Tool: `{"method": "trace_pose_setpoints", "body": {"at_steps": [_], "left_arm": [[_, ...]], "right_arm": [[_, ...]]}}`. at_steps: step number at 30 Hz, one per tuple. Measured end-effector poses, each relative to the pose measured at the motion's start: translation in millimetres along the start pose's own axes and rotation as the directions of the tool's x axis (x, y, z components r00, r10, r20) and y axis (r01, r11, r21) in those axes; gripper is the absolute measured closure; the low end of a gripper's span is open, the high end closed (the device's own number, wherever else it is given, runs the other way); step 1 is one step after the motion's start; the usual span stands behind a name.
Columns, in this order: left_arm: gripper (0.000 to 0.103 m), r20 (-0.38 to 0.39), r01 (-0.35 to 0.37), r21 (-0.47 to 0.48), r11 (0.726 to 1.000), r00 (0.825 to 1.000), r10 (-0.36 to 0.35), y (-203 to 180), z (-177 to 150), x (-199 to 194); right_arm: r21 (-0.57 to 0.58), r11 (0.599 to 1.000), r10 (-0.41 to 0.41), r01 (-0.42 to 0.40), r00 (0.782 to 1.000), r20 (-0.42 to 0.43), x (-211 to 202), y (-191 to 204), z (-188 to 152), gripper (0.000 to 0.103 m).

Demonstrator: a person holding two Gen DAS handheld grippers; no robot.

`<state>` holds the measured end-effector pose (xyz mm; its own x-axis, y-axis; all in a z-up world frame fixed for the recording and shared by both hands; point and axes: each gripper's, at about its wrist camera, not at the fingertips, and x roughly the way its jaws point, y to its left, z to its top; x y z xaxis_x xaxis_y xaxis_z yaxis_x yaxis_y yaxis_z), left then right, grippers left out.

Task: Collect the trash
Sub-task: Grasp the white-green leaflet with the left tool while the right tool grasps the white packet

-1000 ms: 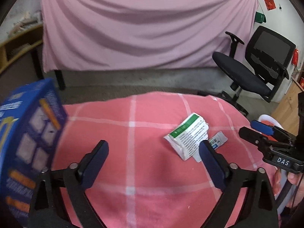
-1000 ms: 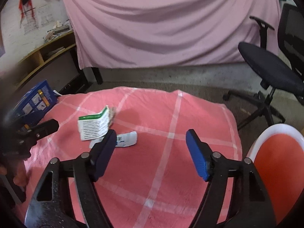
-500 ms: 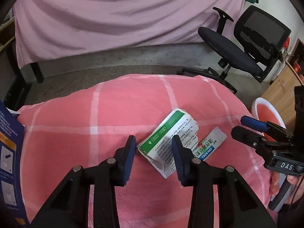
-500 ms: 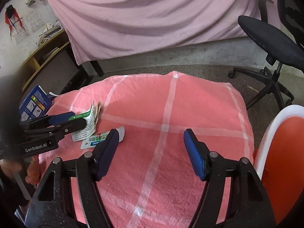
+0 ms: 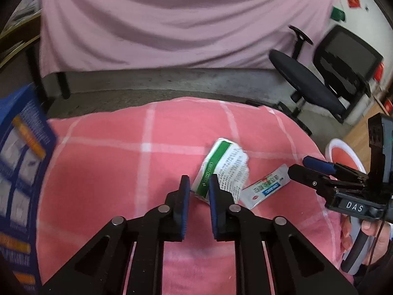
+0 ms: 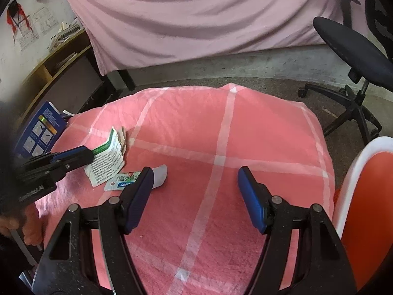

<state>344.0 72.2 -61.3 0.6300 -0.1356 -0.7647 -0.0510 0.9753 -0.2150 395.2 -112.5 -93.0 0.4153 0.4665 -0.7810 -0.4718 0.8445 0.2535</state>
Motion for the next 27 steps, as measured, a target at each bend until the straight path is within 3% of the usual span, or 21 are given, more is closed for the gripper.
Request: {"method": "trace_pose_setpoints", "body": {"at_steps": [3, 8, 11, 14, 16, 18, 22, 27], "left_arm": [[0.103, -0.008, -0.059, -0.039, 0.997, 0.998, 0.059, 7.4, -9.3, -4.0], [0.103, -0.006, -0.022, -0.059, 0.998, 1.0, 0.022, 12.9, -14.8, -6.9], [0.103, -0.005, -0.01, -0.059, 0.998, 1.0, 0.01, 11.3, -13.3, -6.8], [0.103, -0.004, -0.015, -0.052, 0.999, 1.0, 0.014, 10.3, -14.0, -9.8], [0.103, -0.006, -0.007, -0.043, 0.999, 1.0, 0.006, 10.0, -13.6, -10.9], [0.097, -0.005, -0.001, -0.038, 0.999, 1.0, 0.001, 12.1, -14.6, -14.6], [0.072, 0.01, 0.006, -0.023, 1.0, 1.0, -0.006, 11.8, -15.4, -18.4], [0.071, 0.008, -0.021, 0.006, 1.0, 1.0, 0.021, 5.7, -18.0, -18.2]], "right_arm": [[-0.004, 0.997, 0.071, -0.071, 0.997, 0.0, 3.1, 0.8, 7.5, 0.015], [-0.071, 0.984, 0.166, -0.166, 0.986, -0.002, 14.0, 18.0, 20.8, 0.02], [-0.114, 0.97, 0.205, -0.214, 0.975, -0.087, 31.3, 28.0, 19.0, 0.028], [-0.178, 0.958, 0.204, -0.224, 0.971, -0.122, 27.5, 34.3, 12.6, 0.043], [-0.25, 0.944, 0.181, -0.215, 0.972, -0.153, 21.6, 38.3, 4.2, 0.046], [-0.302, 0.926, 0.182, -0.226, 0.969, -0.167, 13.8, 41.7, -3.2, 0.046], [-0.389, 0.897, 0.157, -0.208, 0.974, -0.161, 5.2, 49.8, -12.1, 0.045], [-0.424, 0.892, 0.101, -0.159, 0.983, -0.155, 11.0, 59.7, -13.6, 0.047]]}}
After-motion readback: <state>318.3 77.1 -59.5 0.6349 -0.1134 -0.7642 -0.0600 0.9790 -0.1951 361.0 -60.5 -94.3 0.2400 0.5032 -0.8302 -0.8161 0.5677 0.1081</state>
